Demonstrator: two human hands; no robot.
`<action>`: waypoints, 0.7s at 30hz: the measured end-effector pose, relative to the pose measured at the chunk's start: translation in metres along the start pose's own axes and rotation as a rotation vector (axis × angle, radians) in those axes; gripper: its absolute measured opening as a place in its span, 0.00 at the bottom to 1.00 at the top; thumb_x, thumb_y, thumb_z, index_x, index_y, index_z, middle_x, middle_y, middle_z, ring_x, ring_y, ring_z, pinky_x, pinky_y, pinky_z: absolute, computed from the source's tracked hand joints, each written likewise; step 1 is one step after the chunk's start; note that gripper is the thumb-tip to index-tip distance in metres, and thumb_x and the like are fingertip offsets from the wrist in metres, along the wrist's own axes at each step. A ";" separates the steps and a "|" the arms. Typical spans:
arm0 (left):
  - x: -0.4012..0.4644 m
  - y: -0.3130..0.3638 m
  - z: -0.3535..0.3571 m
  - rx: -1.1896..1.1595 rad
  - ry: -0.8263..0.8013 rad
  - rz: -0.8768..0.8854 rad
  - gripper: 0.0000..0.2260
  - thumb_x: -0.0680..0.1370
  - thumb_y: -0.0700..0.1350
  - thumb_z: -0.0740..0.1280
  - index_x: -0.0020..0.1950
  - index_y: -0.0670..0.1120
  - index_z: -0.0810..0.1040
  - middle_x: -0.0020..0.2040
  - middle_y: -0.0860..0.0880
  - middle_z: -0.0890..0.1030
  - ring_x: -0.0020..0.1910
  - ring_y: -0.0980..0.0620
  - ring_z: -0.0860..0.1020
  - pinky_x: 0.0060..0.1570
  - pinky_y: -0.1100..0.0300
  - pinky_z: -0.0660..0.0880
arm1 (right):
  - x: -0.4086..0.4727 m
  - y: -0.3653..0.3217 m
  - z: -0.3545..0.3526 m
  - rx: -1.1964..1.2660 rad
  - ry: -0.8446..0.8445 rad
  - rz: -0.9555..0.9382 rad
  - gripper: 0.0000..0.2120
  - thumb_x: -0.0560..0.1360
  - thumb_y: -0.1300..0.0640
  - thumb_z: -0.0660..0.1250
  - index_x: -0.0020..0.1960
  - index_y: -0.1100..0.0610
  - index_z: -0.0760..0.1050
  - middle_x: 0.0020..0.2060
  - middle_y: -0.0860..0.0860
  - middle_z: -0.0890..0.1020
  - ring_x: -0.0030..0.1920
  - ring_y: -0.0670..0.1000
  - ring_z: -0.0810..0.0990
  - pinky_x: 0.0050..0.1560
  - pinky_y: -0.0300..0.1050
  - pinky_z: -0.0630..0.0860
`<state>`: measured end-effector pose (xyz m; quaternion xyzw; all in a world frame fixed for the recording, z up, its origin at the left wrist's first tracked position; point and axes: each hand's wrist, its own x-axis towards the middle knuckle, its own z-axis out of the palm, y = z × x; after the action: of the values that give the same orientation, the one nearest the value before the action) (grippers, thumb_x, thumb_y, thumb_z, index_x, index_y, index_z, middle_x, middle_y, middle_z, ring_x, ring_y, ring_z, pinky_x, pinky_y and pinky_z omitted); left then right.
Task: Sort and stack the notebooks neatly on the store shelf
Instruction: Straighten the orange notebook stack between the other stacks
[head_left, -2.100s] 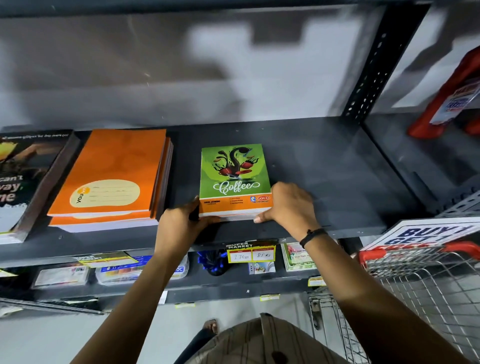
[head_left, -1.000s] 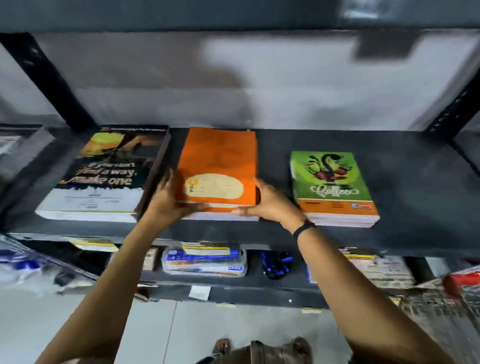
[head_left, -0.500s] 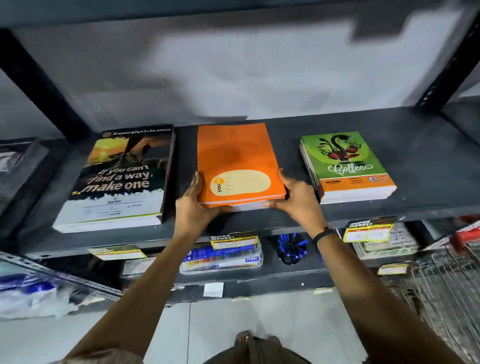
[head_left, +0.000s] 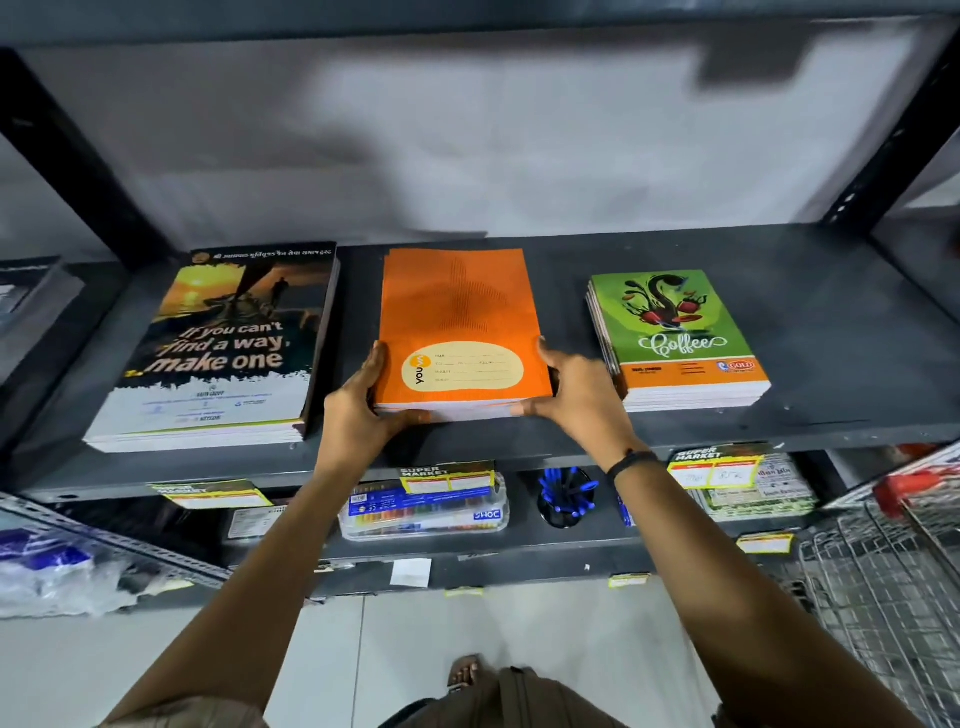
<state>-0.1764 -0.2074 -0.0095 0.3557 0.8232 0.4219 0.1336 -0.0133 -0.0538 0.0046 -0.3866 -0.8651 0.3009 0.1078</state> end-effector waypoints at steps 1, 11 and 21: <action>0.001 -0.001 -0.001 0.000 -0.004 -0.008 0.41 0.65 0.42 0.76 0.73 0.46 0.59 0.64 0.39 0.76 0.57 0.50 0.74 0.62 0.53 0.71 | 0.000 -0.001 0.000 -0.039 0.008 -0.001 0.40 0.66 0.54 0.77 0.73 0.59 0.63 0.61 0.58 0.79 0.59 0.56 0.79 0.60 0.45 0.75; 0.002 -0.005 0.000 0.056 -0.007 0.018 0.41 0.65 0.42 0.76 0.73 0.44 0.60 0.67 0.39 0.74 0.61 0.43 0.76 0.63 0.51 0.71 | 0.003 0.000 0.000 -0.140 0.047 0.016 0.39 0.63 0.49 0.78 0.69 0.59 0.68 0.59 0.58 0.81 0.58 0.56 0.80 0.58 0.48 0.78; 0.004 -0.014 -0.005 0.071 -0.071 0.056 0.40 0.67 0.44 0.75 0.74 0.47 0.57 0.74 0.44 0.65 0.68 0.47 0.70 0.66 0.56 0.68 | -0.004 -0.011 -0.006 -0.195 -0.046 -0.006 0.35 0.64 0.51 0.78 0.66 0.59 0.69 0.61 0.59 0.79 0.61 0.59 0.78 0.58 0.52 0.77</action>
<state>-0.1884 -0.2133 -0.0172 0.3977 0.8221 0.3832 0.1384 -0.0143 -0.0600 0.0166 -0.3857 -0.8936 0.2240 0.0506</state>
